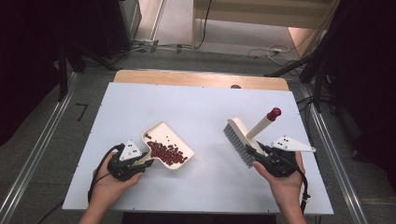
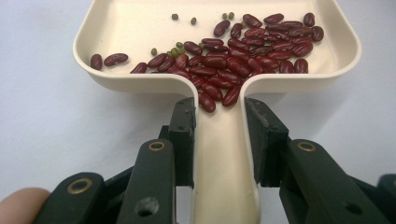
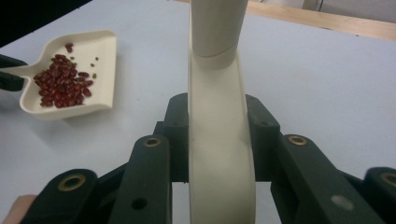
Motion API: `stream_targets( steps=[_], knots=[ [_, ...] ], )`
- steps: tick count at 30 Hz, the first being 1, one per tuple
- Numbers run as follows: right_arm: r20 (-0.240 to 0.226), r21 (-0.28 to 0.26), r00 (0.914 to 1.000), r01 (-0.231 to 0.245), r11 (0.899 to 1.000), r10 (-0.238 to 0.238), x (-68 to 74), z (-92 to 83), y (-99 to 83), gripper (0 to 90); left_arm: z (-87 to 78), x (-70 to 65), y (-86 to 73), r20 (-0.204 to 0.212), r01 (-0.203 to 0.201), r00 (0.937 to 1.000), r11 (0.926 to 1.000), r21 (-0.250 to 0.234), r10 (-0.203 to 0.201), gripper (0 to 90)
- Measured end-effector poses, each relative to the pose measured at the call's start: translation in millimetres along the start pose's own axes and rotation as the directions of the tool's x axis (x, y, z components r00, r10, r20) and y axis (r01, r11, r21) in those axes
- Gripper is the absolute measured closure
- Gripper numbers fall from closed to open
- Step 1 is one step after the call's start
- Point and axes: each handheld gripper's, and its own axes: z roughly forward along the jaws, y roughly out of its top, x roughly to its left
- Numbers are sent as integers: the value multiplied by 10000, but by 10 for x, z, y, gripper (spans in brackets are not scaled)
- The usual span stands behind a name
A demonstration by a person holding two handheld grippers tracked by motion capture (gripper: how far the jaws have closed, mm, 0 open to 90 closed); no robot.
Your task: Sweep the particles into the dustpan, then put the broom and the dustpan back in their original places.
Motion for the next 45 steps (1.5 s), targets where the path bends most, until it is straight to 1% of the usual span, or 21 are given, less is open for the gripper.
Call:
stream_targets(
  steps=[3, 5, 6, 10, 12, 14, 16, 17, 19, 20, 21, 25, 27, 28, 30, 33, 38, 40, 42, 45],
  knots=[
    [41, 92, 10000, -32, 10000, 31, -51, -12, -42, 658, -30, 55, -26, -166, 207, 9996, 9998, -43, -208, 666],
    [20, 128, 10000, -80, 9999, 79, -100, -19, -74, 658, -45, 94, -43, -275, 256, 9993, 9996, -66, -258, 666],
    [14, 183, 9999, -139, 9997, 139, -121, -24, -90, 658, -49, 106, -52, -302, 415, 9987, 9991, -127, -419, 666],
    [-43, 327, 9996, -292, 9990, 293, -212, -55, -146, 658, -73, 170, -85, -428, 612, 9972, 9979, -188, -619, 666],
    [-42, 404, 9991, -418, 9983, 420, -252, -72, -171, 658, -91, 203, -103, -499, 781, 9956, 9966, -257, -793, 666],
    [-50, 367, 9990, -439, 9984, 441, -292, -93, -198, 658, -108, 228, -119, -571, 841, 9947, 9960, -316, -858, 666],
    [-45, 449, 9989, -466, 9979, 469, -322, -109, -221, 658, -125, 255, -136, -580, 1010, 9930, 9941, -398, -1033, 666],
    [-35, 476, 9987, -499, 9976, 501, -332, -117, -232, 658, -137, 269, -143, -642, 1006, 9926, 9941, -395, -1030, 666],
    [-59, 525, 9985, -539, 9972, 543, -345, -140, -249, 658, -151, 295, -162, -691, 1134, 9908, 9924, -480, -1166, 667],
    [-77, 543, 9985, -545, 9970, 550, -340, -155, -255, 658, -158, 305, -168, -714, 1116, 9908, 9927, -463, -1147, 666],
    [-107, 537, 9986, -507, 9973, 513, -338, -165, -259, 658, -161, 310, -176, -787, 1174, 9895, 9918, -513, -1212, 666],
    [-309, 574, 9987, -378, 9976, 396, -299, -201, -267, 658, -166, 334, -204, -832, 1302, 9874, 9898, -574, -1347, 666],
    [-417, 603, 9985, -317, 9977, 342, -278, -205, -274, 658, -153, 335, -222, -778, 1413, 9862, 9879, -637, -1460, 666],
    [-510, 610, 9982, -279, 9977, 310, -270, -202, -281, 658, -149, 337, -233, -817, 1433, 9856, 9879, -598, -1479, 666],
    [-858, 669, 9957, -300, 9973, 357, -270, -184, -302, 658, -134, 333, -253, -853, 1500, 9843, 9871, -556, -1544, 666],
    [-1366, 939, 9889, -454, 9945, 581, -297, -125, -345, 658, -115, 333, -277, -887, 1564, 9830, 9861, -559, -1609, 666],
    [-1708, 1360, 9816, -623, 9888, 853, -375, -32, -398, 658, -79, 340, -304, -963, 1670, 9805, 9846, -523, -1714, 666],
    [-1711, 1428, 9800, -777, 9867, 1019, -433, -5, -416, 658, -70, 346, -317, -1043, 1733, 9785, 9834, -536, -1781, 666],
    [-1720, 1449, 9769, -1026, 9841, 1272, -502, 5, -430, 658, -65, 359, -328, -1081, 1818, 9765, 9819, -527, -1866, 666],
    [-1575, 1485, 9748, -1348, 9797, 1580, -609, 11, -457, 658, -55, 371, -344, -1118, 1888, 9747, 9806, -520, -1935, 666]
  ],
)
